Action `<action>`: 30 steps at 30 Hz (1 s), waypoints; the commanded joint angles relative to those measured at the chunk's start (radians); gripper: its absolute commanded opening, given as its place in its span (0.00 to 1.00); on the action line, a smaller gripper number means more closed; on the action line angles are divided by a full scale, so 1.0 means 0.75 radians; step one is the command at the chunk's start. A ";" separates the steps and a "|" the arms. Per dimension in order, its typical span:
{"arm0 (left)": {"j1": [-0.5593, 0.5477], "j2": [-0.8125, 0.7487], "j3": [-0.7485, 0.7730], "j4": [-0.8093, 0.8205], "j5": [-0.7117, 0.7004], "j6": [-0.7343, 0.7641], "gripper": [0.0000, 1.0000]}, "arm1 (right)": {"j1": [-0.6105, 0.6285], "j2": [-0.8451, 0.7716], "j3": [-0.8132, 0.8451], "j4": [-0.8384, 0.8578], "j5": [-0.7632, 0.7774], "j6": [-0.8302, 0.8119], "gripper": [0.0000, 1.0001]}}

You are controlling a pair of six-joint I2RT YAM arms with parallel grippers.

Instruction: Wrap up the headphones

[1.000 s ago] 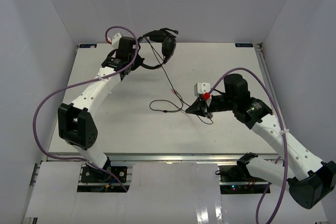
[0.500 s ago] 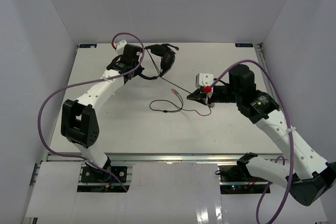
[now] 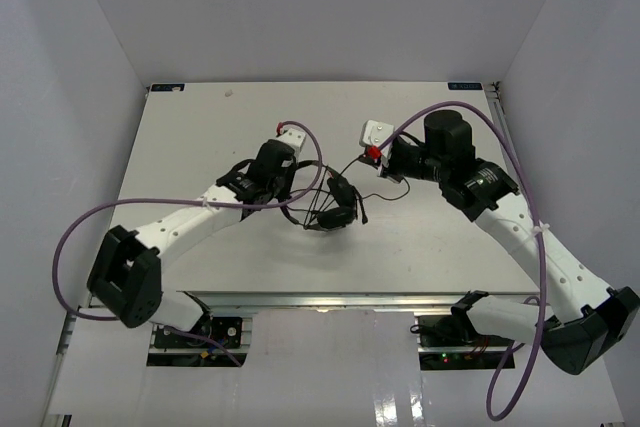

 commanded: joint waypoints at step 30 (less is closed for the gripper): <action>-0.033 -0.420 0.497 0.429 0.630 -0.359 0.00 | -0.253 0.228 -0.599 1.359 -0.875 1.083 0.08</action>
